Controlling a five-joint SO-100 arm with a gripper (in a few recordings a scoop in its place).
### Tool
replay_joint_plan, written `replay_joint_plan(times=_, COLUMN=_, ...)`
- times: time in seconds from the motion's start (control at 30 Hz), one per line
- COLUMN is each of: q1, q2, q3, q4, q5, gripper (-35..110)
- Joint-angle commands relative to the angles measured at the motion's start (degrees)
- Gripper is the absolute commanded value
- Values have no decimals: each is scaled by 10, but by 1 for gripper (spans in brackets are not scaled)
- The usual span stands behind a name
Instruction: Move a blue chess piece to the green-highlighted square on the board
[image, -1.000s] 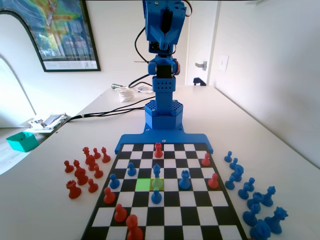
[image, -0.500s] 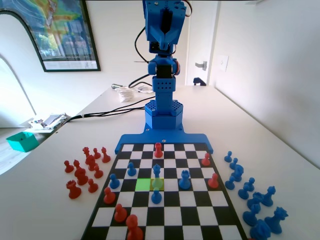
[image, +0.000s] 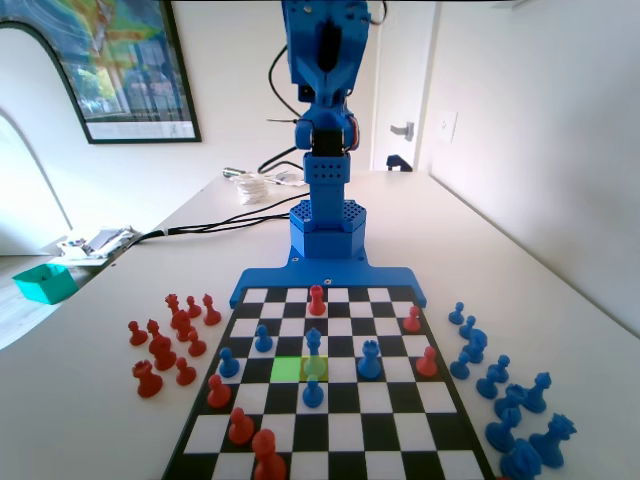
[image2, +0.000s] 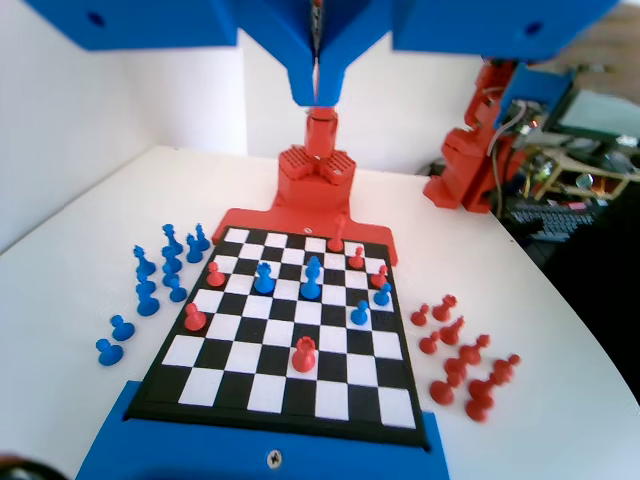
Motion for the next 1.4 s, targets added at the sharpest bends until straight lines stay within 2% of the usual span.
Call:
replay_joint_plan(times=0.0, q1=17, q2=-81, q3=-54, q4=-14, q5=-1, gripper=1)
replay_joint_plan(times=0.47, q1=42, q2=-384, q3=-163, q4=-107, q5=36, gripper=1)
replay_joint_plan(times=0.77, q1=30, q2=-584, q3=-271, q4=-61, q5=22, gripper=2)
replay_joint_plan(times=1.03, q1=29, q2=-689, q3=-331, q4=-42, q5=-5, gripper=5)
replay_joint_plan(times=1.37, q1=27, q2=-743, q3=-315, q4=-127, q5=-26, gripper=12)
